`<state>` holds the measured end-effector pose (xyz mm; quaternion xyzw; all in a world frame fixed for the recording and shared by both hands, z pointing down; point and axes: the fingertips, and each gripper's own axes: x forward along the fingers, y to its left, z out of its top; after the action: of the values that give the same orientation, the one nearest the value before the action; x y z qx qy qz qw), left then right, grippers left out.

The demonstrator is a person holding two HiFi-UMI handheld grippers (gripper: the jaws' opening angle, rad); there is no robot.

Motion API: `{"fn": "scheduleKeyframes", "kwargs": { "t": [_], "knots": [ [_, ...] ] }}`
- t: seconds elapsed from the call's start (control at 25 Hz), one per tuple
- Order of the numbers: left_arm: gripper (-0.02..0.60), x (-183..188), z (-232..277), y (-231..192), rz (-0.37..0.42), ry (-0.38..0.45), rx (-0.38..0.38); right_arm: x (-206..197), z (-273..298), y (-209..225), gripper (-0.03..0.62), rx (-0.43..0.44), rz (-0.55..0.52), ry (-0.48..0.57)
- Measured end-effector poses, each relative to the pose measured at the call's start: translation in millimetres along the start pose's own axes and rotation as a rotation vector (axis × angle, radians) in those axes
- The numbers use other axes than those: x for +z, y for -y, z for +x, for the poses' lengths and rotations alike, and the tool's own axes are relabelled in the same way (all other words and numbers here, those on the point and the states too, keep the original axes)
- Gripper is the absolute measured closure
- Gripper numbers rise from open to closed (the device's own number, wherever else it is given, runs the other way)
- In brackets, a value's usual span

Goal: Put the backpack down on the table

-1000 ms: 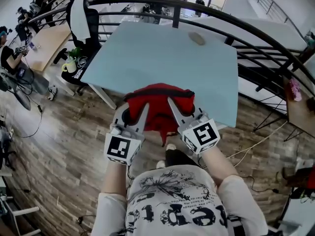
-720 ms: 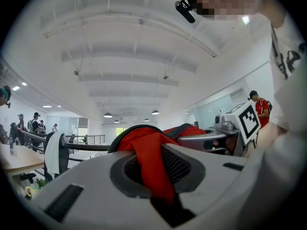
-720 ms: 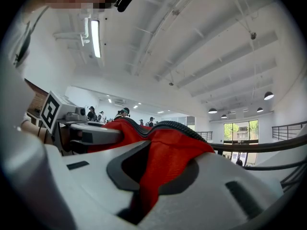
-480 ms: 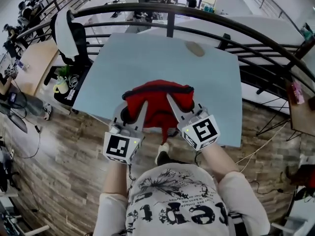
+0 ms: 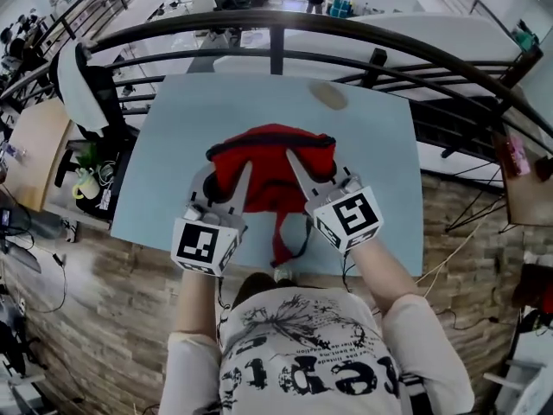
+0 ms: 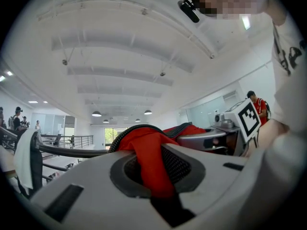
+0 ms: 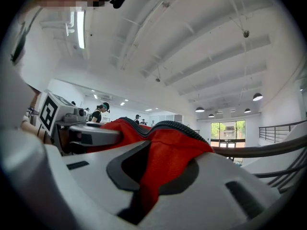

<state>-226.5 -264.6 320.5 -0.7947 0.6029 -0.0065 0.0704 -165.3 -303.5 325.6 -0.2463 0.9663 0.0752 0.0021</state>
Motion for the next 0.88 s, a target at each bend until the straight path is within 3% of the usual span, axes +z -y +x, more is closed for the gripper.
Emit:
{"fn": "scheduleKeyframes", "kwargs": {
  "t": [0.24,0.56,0.88],
  "knots": [
    [0.526,-31,75,-44,-0.033,-0.004,-0.065,-30,56,58,0.569,-0.077,-0.006,-0.040],
    [0.526,-55,166,-68,-0.071,-0.025,-0.163,-57,95,136,0.569,-0.191,0.019,-0.084],
    [0.526,-80,226,-108,-0.104,-0.021,-0.223,-80,145,179,0.568,-0.257,0.011,-0.092]
  ]
}}
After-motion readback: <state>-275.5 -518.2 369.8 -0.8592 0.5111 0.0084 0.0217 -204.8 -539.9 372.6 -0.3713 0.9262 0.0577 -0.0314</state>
